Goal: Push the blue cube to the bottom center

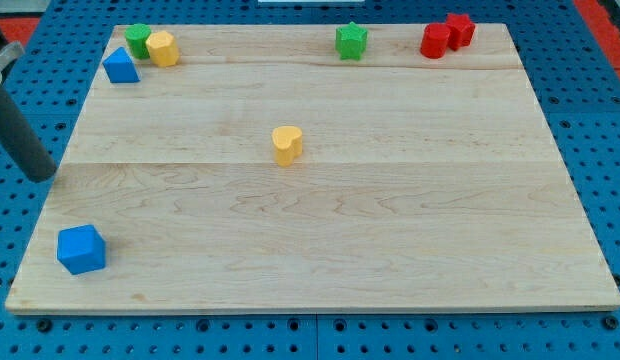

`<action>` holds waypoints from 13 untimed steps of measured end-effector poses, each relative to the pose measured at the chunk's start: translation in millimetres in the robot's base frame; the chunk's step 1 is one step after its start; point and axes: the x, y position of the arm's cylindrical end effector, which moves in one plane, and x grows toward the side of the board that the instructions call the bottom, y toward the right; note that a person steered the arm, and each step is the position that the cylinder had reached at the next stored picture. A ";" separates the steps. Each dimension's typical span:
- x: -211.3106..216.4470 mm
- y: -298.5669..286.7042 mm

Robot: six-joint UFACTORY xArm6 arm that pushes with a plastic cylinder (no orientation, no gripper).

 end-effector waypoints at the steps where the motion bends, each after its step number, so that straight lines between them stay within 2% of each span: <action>1: 0.0 0.0; 3: 21.7 0.1; 6: 28.3 0.7; 10: 107.8 24.2; 12: 86.2 53.6; 13: 88.7 76.8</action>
